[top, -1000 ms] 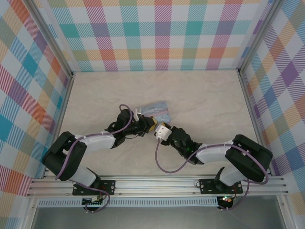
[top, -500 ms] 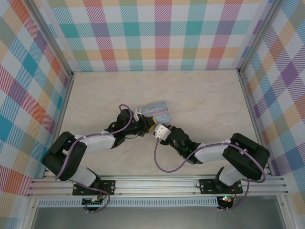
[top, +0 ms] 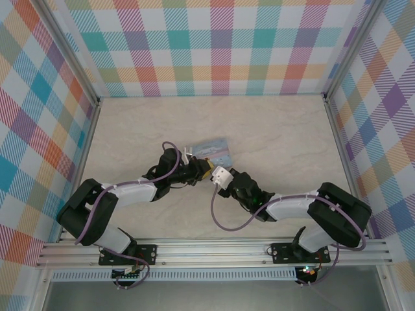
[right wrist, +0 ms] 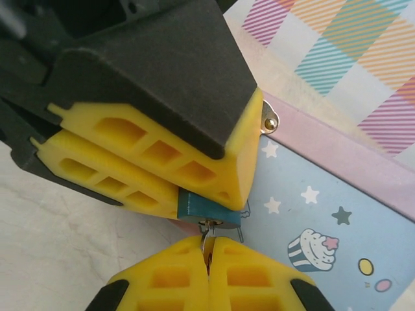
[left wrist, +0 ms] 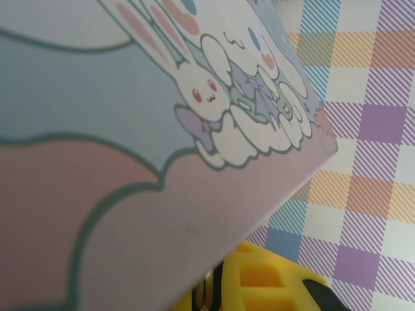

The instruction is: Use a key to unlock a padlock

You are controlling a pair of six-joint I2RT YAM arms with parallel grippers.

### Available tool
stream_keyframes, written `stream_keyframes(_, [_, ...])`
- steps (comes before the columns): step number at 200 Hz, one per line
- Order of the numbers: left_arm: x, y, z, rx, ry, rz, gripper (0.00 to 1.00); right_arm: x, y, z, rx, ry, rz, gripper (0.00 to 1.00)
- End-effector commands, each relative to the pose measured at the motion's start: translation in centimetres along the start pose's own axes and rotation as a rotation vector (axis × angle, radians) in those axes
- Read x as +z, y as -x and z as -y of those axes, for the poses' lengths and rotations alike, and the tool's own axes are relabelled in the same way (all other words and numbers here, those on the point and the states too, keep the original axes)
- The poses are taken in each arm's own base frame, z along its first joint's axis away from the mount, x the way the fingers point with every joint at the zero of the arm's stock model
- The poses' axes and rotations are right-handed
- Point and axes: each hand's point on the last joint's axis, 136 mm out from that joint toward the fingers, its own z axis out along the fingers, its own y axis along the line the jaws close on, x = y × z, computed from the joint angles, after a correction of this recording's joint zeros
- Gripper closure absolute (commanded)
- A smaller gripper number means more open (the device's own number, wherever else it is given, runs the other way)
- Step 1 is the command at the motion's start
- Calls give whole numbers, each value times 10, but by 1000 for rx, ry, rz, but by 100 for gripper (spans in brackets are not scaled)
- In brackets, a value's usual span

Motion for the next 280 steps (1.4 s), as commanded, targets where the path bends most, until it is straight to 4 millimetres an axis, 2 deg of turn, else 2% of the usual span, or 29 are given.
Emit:
stream_keyframes(1, [-5, 0, 16, 48, -48, 2, 100, -3, 25, -19, 177, 172, 56, 100])
stream_keyframes(38, [-3, -1, 12, 69, -45, -3, 100, -8, 27, -29, 359, 293, 53, 100])
stream_keyframes(69, [-2, -1, 11, 88, -46, -5, 100, -10, 31, -22, 546, 384, 51, 100])
stream_keyframes(133, [-2, -2, 10, 109, -45, -10, 100, -10, 28, -18, 773, 516, 14, 100])
stream_keyframes(187, [-1, -3, 7, 110, -36, -14, 100, -8, 28, -5, 872, 525, 36, 100])
stream_keyframes(211, [0, -1, 7, 98, -36, -4, 100, -7, 23, -5, 827, 507, -1, 100])
stream_keyframes(219, [-1, 1, 9, 93, -39, 4, 100, -8, 17, -3, 803, 478, -13, 95])
stream_keyframes(227, [-2, 2, 10, 89, -38, 14, 100, -10, 14, 0, 770, 450, -11, 84])
stream_keyframes(244, [-4, 5, 11, 83, -29, 30, 100, -14, 3, 1, 698, 413, -40, 70])
stream_keyframes(263, [-6, 6, 11, 70, -22, 44, 100, -18, -7, 3, 617, 375, -65, 62])
stream_keyframes(280, [-8, 9, 9, 47, -13, 62, 100, -23, -15, 7, 542, 329, -70, 59])
